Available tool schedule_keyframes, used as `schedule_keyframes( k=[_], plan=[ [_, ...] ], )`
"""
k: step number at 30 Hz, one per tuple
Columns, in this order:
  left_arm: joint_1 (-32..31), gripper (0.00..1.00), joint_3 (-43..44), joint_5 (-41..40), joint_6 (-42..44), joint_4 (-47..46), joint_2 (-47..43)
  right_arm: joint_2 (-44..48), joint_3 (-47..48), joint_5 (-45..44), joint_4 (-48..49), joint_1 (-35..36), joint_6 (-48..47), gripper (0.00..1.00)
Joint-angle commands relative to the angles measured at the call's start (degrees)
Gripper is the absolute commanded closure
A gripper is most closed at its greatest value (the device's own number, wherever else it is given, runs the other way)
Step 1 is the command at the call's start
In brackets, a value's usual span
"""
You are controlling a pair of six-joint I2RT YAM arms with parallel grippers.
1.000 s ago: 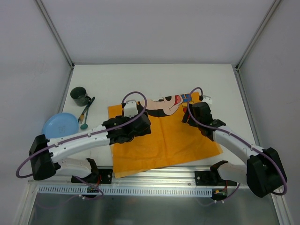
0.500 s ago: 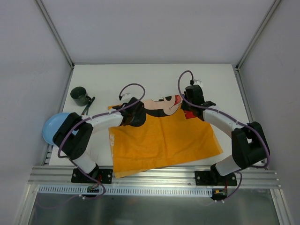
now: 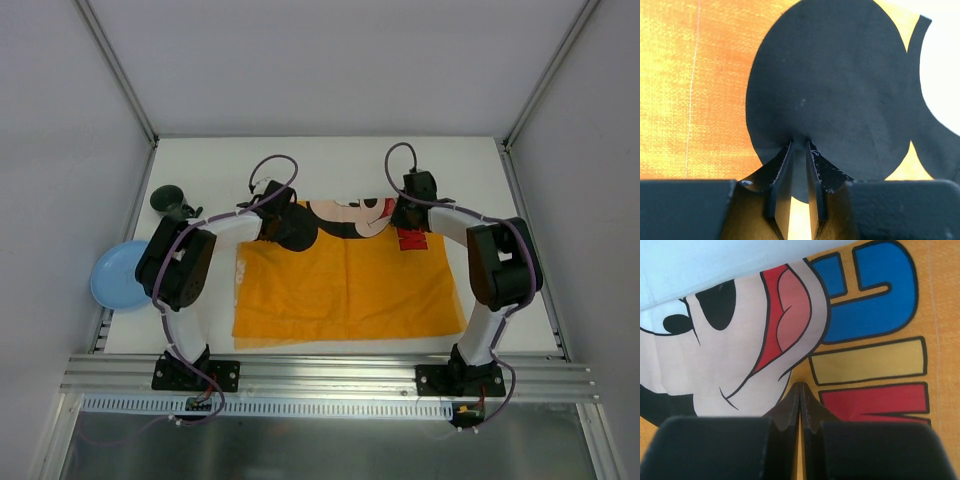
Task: Set the dinner table for one person
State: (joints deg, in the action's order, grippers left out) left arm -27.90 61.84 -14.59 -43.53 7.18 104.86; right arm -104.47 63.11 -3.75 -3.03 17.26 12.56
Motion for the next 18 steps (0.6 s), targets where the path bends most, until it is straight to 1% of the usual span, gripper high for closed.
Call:
schedule_keyframes(
  k=[1, 4, 9, 15, 18],
  plan=[
    [2.1, 0.84, 3.7, 6.1, 2.2, 0.4, 5.6, -2.7, 4.0, 5.9, 2.1, -2.8, 1.0, 1.00],
    [3.5, 0.85, 7.8, 8.8, 3.4, 0.4, 9.0, -4.5, 5.6, 8.0, 2.4, -4.9, 1.2, 1.00],
    [4.9, 0.86, 13.1, 10.7, 4.0, 0.4, 13.6, -9.0, 11.0, 11.0, 2.3, -7.7, 1.8, 0.99],
    [5.8, 0.87, 19.3, 12.4, 2.9, 0.5, 17.5, -15.8, 19.7, 14.5, 2.3, -8.3, 2.6, 0.99],
    [6.2, 0.87, 20.9, 12.3, 2.4, 0.7, 18.7, -18.7, 23.8, 15.8, 2.1, -8.3, 3.1, 0.99]
  ],
)
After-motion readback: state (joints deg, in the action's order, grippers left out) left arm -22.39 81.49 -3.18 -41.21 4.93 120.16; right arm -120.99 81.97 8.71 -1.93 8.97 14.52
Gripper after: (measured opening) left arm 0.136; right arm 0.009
